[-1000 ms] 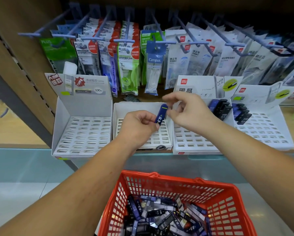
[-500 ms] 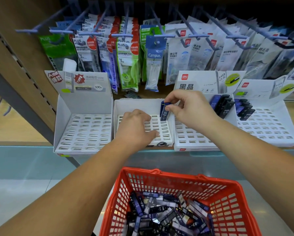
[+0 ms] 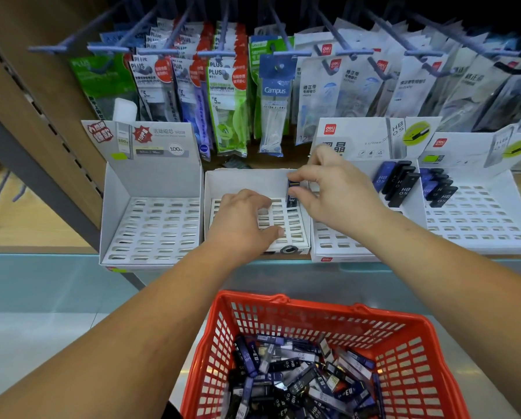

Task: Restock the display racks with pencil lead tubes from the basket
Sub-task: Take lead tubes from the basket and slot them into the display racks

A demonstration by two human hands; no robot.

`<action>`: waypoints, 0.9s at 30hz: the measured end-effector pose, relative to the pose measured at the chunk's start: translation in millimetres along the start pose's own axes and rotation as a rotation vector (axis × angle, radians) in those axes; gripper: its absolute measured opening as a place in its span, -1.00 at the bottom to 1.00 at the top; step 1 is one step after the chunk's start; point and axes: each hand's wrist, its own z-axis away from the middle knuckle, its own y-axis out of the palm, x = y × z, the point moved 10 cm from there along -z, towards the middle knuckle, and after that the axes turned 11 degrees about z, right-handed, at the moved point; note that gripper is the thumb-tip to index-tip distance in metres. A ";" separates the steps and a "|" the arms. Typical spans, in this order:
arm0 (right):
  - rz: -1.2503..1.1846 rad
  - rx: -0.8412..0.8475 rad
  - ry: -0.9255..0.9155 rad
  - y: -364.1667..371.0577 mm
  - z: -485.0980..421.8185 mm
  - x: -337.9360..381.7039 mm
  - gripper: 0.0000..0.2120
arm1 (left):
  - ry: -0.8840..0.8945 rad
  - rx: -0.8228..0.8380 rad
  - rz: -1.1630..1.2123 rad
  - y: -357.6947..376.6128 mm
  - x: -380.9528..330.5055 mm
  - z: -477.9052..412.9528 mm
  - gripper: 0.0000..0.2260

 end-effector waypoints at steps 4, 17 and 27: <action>0.108 0.120 0.027 11.1 6.8 -3.3 -0.63 | 0.010 0.000 0.002 -2.9 -3.5 3.3 -0.48; -0.146 0.128 0.144 -21.6 157.5 8.3 -0.89 | 0.252 -0.021 0.075 0.3 -72.3 79.9 -0.79; -0.398 0.931 0.658 174.2 364.9 -55.6 -0.42 | -0.336 0.646 -0.092 220.5 76.7 197.5 -0.60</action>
